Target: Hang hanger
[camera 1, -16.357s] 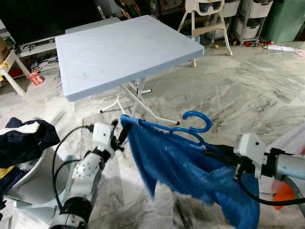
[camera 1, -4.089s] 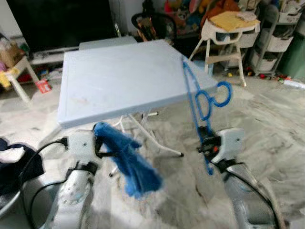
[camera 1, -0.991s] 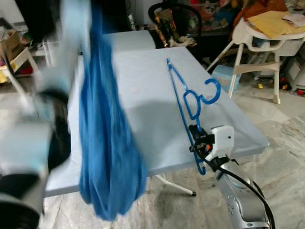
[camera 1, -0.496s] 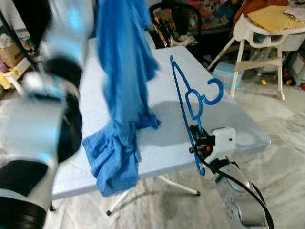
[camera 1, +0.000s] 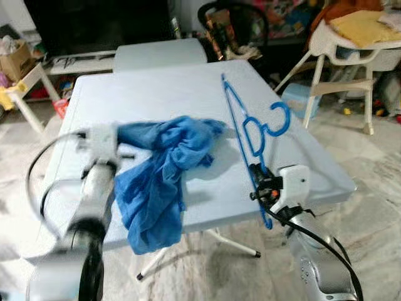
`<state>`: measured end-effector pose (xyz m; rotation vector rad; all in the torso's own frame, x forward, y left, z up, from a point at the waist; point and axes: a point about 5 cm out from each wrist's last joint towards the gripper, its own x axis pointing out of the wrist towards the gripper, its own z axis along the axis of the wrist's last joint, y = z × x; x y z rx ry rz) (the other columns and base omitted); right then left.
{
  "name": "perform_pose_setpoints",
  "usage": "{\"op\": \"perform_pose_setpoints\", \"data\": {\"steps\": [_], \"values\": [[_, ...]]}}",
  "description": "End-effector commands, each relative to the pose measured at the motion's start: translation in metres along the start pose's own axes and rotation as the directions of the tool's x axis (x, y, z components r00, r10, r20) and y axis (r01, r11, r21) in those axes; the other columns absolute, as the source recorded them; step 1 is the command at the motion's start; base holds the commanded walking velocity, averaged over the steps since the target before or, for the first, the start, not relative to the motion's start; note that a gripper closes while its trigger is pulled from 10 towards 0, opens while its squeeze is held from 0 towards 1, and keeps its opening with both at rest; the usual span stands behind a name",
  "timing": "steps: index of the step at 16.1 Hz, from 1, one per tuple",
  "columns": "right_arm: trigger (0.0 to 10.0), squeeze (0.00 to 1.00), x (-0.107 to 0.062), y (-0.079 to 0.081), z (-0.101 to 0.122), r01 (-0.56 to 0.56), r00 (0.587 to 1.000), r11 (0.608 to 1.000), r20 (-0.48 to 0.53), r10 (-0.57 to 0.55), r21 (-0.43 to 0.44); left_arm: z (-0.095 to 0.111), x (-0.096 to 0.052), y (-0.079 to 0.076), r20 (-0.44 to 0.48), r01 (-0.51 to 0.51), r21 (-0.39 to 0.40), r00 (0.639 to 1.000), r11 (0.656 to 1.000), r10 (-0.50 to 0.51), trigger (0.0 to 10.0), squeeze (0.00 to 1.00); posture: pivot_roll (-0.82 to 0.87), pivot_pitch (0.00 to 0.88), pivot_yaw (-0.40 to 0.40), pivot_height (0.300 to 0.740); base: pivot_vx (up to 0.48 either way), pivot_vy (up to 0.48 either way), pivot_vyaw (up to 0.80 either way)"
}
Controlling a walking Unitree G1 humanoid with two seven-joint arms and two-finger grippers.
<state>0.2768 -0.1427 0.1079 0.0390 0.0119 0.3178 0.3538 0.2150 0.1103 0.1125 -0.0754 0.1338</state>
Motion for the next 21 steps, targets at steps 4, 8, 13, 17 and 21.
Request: {"op": "perform_pose_setpoints", "data": {"steps": [4,8,13,17,21], "values": [[10.0,0.00,0.007,0.009,-0.010,-0.048,0.998,0.998,-0.050,0.050,0.028,0.012,0.000,0.004,0.013,0.011,-0.097,1.000,0.995,-0.010,10.0,1.00,-0.06,0.000,0.041,0.740,0.000,0.000,0.00],[10.0,0.00,0.007,0.005,-0.012,-0.039,0.998,0.999,-0.052,0.041,0.035,0.037,-0.017,-0.014,0.097,0.174,-0.082,0.981,0.981,-0.166,10.0,1.00,-0.05,0.000,0.043,0.740,0.000,0.000,0.00],[10.0,0.00,0.013,0.005,-0.010,-0.054,0.997,0.998,-0.044,0.055,0.035,0.012,-0.058,-0.021,-0.065,0.175,-0.150,0.980,0.973,-0.186,10.0,1.00,-0.03,0.000,0.038,0.740,0.000,0.000,0.00],[10.0,0.00,0.018,0.008,-0.011,-0.071,0.996,0.996,-0.051,0.073,0.046,-0.001,-0.085,-0.038,-0.286,0.222,-0.425,0.887,0.877,-0.363,10.0,1.00,-0.01,0.000,0.030,0.740,0.000,0.000,0.00],[10.0,0.00,0.019,0.011,-0.011,-0.080,0.995,0.996,-0.048,0.083,0.045,-0.001,-0.091,-0.029,-0.339,0.207,-0.377,0.876,0.903,-0.342,10.0,1.00,-0.01,0.000,0.032,0.740,0.000,0.000,0.00]]}}
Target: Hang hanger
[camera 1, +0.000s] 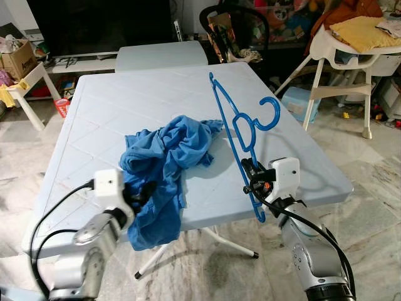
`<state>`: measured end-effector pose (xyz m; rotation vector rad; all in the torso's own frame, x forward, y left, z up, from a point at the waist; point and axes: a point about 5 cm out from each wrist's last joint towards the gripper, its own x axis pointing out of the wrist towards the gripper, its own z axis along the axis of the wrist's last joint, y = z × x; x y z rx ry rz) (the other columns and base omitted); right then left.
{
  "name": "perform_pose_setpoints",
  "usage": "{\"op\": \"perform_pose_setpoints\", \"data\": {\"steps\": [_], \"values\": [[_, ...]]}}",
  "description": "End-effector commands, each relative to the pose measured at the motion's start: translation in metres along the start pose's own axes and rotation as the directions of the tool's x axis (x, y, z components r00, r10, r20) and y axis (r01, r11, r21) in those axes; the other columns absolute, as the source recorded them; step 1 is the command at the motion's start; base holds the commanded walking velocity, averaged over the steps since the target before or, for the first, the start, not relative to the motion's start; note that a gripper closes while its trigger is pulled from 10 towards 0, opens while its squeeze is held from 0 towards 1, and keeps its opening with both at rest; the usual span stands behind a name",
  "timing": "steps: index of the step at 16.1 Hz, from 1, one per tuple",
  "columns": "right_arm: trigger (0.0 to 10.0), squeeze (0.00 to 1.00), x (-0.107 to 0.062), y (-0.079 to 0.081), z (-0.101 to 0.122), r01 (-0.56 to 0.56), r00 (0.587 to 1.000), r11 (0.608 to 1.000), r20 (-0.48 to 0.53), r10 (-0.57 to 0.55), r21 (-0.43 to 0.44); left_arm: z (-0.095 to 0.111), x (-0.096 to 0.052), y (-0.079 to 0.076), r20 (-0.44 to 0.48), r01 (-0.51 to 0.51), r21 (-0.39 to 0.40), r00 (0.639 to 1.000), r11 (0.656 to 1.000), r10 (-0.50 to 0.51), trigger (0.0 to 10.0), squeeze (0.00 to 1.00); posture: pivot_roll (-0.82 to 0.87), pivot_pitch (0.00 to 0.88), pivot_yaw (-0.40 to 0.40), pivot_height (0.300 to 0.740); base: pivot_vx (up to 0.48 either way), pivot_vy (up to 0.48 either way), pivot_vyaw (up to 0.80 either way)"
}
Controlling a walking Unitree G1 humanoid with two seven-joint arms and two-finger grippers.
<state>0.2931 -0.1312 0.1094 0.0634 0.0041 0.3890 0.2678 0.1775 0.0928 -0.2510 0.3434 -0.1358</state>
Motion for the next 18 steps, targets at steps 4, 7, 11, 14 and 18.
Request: {"op": "perform_pose_setpoints", "data": {"steps": [4,7,11,14,18], "values": [[10.0,0.00,-0.001,0.005,-0.014,-0.013,0.998,1.000,-0.062,0.015,0.020,-0.002,-0.010,-0.031,-0.052,0.177,0.005,0.983,0.984,-0.177,10.0,1.00,-0.01,0.000,0.031,0.740,0.000,0.000,0.00],[10.0,0.00,0.001,0.007,-0.013,-0.028,0.998,1.000,-0.059,0.028,0.009,-0.014,-0.006,-0.035,-0.128,0.201,0.065,0.973,0.977,-0.192,10.0,1.00,-0.02,0.000,0.031,0.740,0.000,0.000,0.00],[10.0,0.00,-0.003,0.005,-0.014,-0.019,0.998,1.000,-0.066,0.019,0.004,-0.027,-0.002,-0.020,-0.206,0.107,0.137,0.976,0.985,-0.077,10.0,1.00,-0.03,0.000,0.034,0.740,0.000,0.000,0.00],[10.0,0.00,-0.005,0.006,-0.015,-0.014,0.998,1.000,-0.068,0.014,0.002,-0.040,0.005,0.001,-0.250,0.065,0.202,0.968,0.977,-0.012,10.0,0.69,-0.04,0.000,0.038,0.740,0.000,0.000,0.00],[10.0,0.00,-0.005,0.008,-0.014,-0.014,0.998,1.000,-0.062,0.014,-0.001,-0.028,0.021,0.048,-0.198,-0.075,0.323,0.969,0.944,0.145,10.0,0.00,-0.05,0.000,0.036,0.740,0.000,0.000,0.00]]}}
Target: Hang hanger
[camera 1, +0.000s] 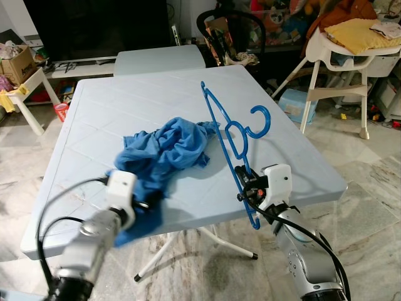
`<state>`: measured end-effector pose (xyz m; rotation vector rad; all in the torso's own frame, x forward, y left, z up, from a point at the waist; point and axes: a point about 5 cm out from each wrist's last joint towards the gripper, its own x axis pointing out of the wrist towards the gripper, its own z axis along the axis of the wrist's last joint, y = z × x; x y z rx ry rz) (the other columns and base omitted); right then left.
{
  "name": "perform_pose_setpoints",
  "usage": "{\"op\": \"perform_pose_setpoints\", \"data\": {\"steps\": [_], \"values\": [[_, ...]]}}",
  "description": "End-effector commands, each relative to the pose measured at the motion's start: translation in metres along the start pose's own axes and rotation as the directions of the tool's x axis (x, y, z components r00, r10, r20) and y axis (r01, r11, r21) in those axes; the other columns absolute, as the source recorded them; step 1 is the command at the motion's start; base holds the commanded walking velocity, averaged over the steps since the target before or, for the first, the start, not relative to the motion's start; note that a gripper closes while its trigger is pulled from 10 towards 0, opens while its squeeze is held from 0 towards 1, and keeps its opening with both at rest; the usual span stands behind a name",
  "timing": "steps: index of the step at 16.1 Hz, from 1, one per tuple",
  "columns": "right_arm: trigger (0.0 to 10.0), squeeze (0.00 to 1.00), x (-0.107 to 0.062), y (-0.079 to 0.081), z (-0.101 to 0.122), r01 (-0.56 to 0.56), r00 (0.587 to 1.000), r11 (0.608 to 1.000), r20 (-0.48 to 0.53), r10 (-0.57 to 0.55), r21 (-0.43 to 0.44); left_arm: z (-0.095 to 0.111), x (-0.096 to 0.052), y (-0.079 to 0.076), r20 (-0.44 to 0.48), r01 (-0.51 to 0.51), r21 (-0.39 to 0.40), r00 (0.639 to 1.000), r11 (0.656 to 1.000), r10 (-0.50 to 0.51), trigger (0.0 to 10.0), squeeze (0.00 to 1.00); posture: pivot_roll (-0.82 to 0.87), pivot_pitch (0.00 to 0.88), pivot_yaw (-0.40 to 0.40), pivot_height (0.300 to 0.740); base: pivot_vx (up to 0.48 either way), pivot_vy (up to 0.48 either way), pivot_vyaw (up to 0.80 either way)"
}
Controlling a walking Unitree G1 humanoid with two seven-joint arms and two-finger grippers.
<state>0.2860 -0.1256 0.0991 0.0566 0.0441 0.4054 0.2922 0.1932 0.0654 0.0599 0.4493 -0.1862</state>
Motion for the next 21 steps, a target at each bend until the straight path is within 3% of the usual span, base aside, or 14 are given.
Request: {"op": "perform_pose_setpoints", "data": {"steps": [1,4,6,8,9,10,12,14,17,19,21], "values": [[10.0,0.00,-0.001,0.000,-0.003,0.004,1.000,1.000,-0.022,-0.004,-0.003,-0.016,-0.002,0.026,-0.081,-0.112,0.027,0.990,0.993,0.114,10.0,0.00,-0.06,0.000,0.037,0.740,0.000,0.000,0.00],[10.0,0.00,-0.002,0.001,-0.003,0.008,1.000,1.000,-0.023,-0.008,-0.002,-0.001,0.008,0.037,-0.024,-0.132,0.028,0.991,0.991,0.133,10.0,0.00,-0.07,0.000,0.036,0.740,0.000,0.000,0.00],[10.0,0.00,0.000,0.003,-0.002,0.007,1.000,1.000,-0.021,-0.007,0.000,0.017,0.022,0.052,0.015,-0.175,0.088,0.984,0.981,0.175,10.0,0.00,-0.08,0.000,0.037,0.740,0.000,0.000,0.00],[10.0,0.00,0.001,0.003,0.000,0.009,1.000,1.000,-0.012,-0.009,-0.003,0.065,0.031,0.058,0.203,-0.270,0.107,0.948,0.957,0.245,10.0,0.00,-0.09,0.000,0.039,0.740,0.000,0.000,0.00],[10.0,0.00,0.001,0.004,0.001,0.005,1.000,1.000,-0.009,-0.005,-0.003,0.081,0.033,0.058,0.254,-0.297,0.114,0.931,0.948,0.261,10.0,0.00,-0.09,0.000,0.039,0.740,0.000,0.000,0.00],[10.0,0.00,-0.001,0.004,0.001,-0.002,1.000,1.000,-0.005,0.002,-0.004,0.110,0.036,0.051,0.340,-0.287,0.129,0.912,0.949,0.230,10.0,0.00,-0.11,0.000,0.047,0.740,0.000,0.000,0.00],[10.0,0.00,-0.005,0.002,0.001,0.017,1.000,1.000,0.000,-0.017,0.007,0.128,0.037,0.044,0.404,-0.283,0.146,0.892,0.948,0.204,10.0,0.00,-0.11,0.000,0.057,0.740,0.000,0.000,0.00],[10.0,0.00,-0.010,-0.002,-0.003,0.063,0.998,0.998,-0.005,-0.063,0.025,0.126,0.036,0.036,0.443,-0.251,0.123,0.879,0.960,0.173,10.0,0.00,-0.12,0.000,0.074,0.740,0.000,0.000,0.00],[10.0,0.00,-0.019,-0.007,-0.011,0.121,0.992,0.993,-0.044,-0.120,0.008,0.075,0.030,0.023,0.391,-0.188,0.087,0.910,0.978,0.140,10.0,0.00,-0.10,0.000,0.075,0.740,0.000,0.000,0.00],[10.0,0.00,-0.020,-0.009,-0.015,0.134,0.989,0.991,-0.069,-0.133,0.004,0.053,0.022,0.018,0.376,-0.184,0.060,0.915,0.981,0.149,10.0,0.00,-0.09,0.000,0.065,0.740,0.000,0.000,0.00],[10.0,0.00,-0.017,-0.007,-0.013,0.105,0.993,0.995,-0.058,-0.105,-0.004,0.033,0.003,0.009,0.369,-0.194,0.025,0.914,0.981,0.171,10.0,0.00,-0.07,0.000,0.047,0.740,0.000,0.000,0.00]]}}
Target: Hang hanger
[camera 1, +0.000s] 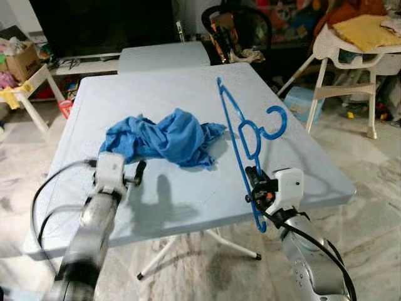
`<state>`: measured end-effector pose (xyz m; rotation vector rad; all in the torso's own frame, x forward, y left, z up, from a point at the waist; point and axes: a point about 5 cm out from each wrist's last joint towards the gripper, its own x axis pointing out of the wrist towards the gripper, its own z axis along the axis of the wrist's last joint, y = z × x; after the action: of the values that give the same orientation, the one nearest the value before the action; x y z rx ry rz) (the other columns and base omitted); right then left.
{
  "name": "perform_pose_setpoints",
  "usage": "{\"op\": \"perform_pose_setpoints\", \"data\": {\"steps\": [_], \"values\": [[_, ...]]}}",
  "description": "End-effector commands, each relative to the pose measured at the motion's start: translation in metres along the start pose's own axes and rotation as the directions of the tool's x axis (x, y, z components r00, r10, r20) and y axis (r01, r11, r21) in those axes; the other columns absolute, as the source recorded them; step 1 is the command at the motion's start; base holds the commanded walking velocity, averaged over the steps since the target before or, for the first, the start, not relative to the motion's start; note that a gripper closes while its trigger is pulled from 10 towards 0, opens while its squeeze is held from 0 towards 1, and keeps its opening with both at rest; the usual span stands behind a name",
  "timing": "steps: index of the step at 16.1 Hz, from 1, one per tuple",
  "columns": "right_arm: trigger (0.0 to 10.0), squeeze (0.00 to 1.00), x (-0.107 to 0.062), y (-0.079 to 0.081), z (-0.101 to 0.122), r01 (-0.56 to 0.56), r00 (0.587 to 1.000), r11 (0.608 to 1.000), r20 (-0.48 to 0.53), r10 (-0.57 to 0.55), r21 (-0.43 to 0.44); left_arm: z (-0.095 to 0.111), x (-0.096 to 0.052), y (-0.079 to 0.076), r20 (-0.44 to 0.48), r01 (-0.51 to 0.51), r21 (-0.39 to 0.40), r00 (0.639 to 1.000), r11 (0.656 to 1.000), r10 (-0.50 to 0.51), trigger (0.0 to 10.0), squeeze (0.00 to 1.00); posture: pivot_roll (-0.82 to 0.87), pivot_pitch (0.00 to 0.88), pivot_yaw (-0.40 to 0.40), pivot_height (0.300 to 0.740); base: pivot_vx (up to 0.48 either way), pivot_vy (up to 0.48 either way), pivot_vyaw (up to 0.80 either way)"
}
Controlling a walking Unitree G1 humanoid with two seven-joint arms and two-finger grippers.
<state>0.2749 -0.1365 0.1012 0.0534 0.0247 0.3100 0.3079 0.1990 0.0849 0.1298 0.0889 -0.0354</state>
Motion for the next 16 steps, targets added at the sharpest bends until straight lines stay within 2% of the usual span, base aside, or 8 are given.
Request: {"op": "perform_pose_setpoints", "data": {"steps": [1,3,4,5,9,12,14,16], "values": [[10.0,0.00,0.001,-0.002,-0.012,0.024,0.997,1.000,-0.073,-0.024,-0.010,0.012,-0.012,-0.006,0.046,-0.018,-0.016,0.999,1.000,0.019,10.0,0.00,-0.06,0.000,0.039,0.740,0.000,0.000,0.00],[10.0,0.00,0.006,-0.002,-0.007,0.051,0.998,0.998,-0.045,-0.053,-0.028,0.014,-0.031,-0.014,0.082,-0.046,-0.054,0.995,0.997,0.051,10.0,0.00,-0.06,0.000,0.040,0.740,0.000,0.000,0.00],[10.0,0.00,0.008,-0.001,-0.003,0.041,0.999,0.998,-0.025,-0.042,-0.043,0.013,-0.038,-0.017,0.082,-0.055,-0.109,0.995,0.993,0.064,10.0,0.00,-0.05,0.000,0.043,0.740,0.000,0.000,0.00],[10.0,0.00,0.010,0.000,-0.002,0.008,1.000,1.000,-0.018,-0.008,0.000,0.012,-0.042,-0.019,0.087,-0.068,-0.127,0.993,0.990,0.080,10.0,0.00,-0.05,0.000,0.045,0.740,0.000,0.000,0.00],[10.0,0.00,0.009,-0.012,0.003,0.055,0.998,0.998,0.015,-0.054,-0.020,0.015,-0.062,-0.023,0.084,-0.046,-0.032,0.995,0.998,0.049,10.0,0.00,-0.05,0.000,0.040,0.740,0.000,0.000,0.00],[10.0,0.00,-0.011,-0.031,-0.003,0.088,0.996,0.996,-0.017,-0.089,-0.030,-0.012,-0.096,-0.009,-0.019,-0.022,0.024,1.000,0.999,0.023,10.0,0.00,-0.05,0.000,0.032,0.740,0.000,0.000,0.00],[10.0,0.00,-0.016,-0.037,-0.005,0.106,0.994,0.994,-0.034,-0.107,-0.026,-0.017,-0.100,-0.007,-0.064,-0.027,0.059,0.997,0.998,0.031,10.0,0.00,-0.05,0.000,0.022,0.740,0.000,0.000,0.00],[10.0,0.00,-0.018,-0.039,-0.006,0.119,0.992,0.993,-0.044,-0.120,-0.025,-0.013,-0.097,-0.014,-0.062,0.025,0.072,0.998,0.997,-0.021,10.0,0.00,-0.05,0.000,0.018,0.740,0.000,0.000,0.00]]}}
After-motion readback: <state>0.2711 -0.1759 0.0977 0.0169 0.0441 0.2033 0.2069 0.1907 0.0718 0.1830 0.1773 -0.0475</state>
